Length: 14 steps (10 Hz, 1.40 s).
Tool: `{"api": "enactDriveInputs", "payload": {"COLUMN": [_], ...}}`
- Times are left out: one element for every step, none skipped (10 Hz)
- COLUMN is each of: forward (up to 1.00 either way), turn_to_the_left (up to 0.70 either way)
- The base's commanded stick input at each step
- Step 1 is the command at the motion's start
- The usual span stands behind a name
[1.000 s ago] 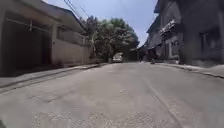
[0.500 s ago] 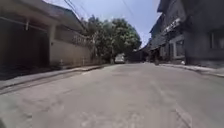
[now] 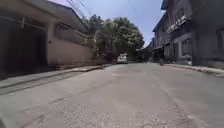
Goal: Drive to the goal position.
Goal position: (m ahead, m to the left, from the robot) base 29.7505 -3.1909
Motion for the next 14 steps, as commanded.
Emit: {"api": "enactDriveInputs", "payload": {"forward": [1.00,1.00,1.00,1.00,1.00,1.00,1.00,1.00,1.00,1.00,1.00,0.99,0.95,0.96], "turn_to_the_left": [0.01,0.01,0.01,0.01,0.01,0.01,0.01,0.01,0.01,-0.06,-0.39,-0.38,-0.37,-0.37]}}
